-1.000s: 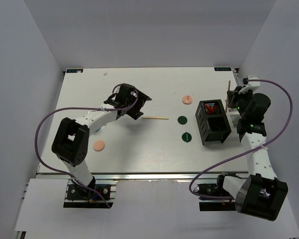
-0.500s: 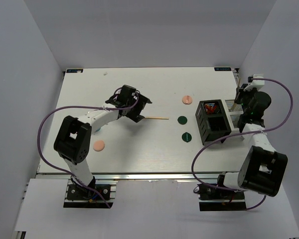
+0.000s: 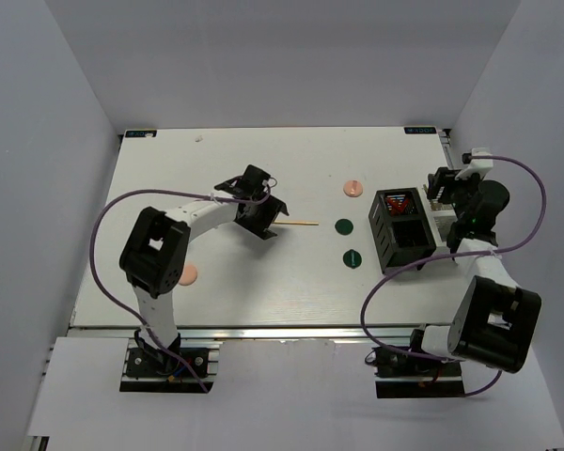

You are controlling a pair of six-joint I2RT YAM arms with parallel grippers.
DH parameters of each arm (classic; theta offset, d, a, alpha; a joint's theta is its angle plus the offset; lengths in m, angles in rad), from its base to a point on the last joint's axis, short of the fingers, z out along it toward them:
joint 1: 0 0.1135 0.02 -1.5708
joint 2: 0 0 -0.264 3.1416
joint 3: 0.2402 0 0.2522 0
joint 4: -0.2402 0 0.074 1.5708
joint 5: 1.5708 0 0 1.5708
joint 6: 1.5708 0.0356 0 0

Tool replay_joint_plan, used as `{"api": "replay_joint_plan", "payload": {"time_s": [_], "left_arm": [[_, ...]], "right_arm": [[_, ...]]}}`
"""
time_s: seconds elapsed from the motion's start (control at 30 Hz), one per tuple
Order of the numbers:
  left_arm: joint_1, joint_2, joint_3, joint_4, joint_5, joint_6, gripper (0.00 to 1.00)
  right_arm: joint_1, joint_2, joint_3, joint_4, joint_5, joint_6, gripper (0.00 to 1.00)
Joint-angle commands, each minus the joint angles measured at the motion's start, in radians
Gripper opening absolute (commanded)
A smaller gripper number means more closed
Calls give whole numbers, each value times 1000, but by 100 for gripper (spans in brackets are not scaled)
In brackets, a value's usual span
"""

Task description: Organize the makeup

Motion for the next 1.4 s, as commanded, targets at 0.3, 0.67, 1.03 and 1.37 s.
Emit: {"api": "replay_joint_plan", "payload": {"time_s": [0.3, 0.67, 1.03, 1.37], "left_arm": [[-12, 244, 379, -351, -46, -31, 55], [-12, 416, 590, -486, -47, -38, 47], [-9, 479, 582, -561, -27, 11, 16], [-12, 277, 560, -264, -27, 283, 0]], "right_arm": [[-10, -277, -46, -38, -138, 112, 72], [-10, -392, -86, -47, -171, 198, 72], [-10, -463, -109, -29, -161, 257, 72], [-12, -501, -72, -54, -181, 259, 78]]}}
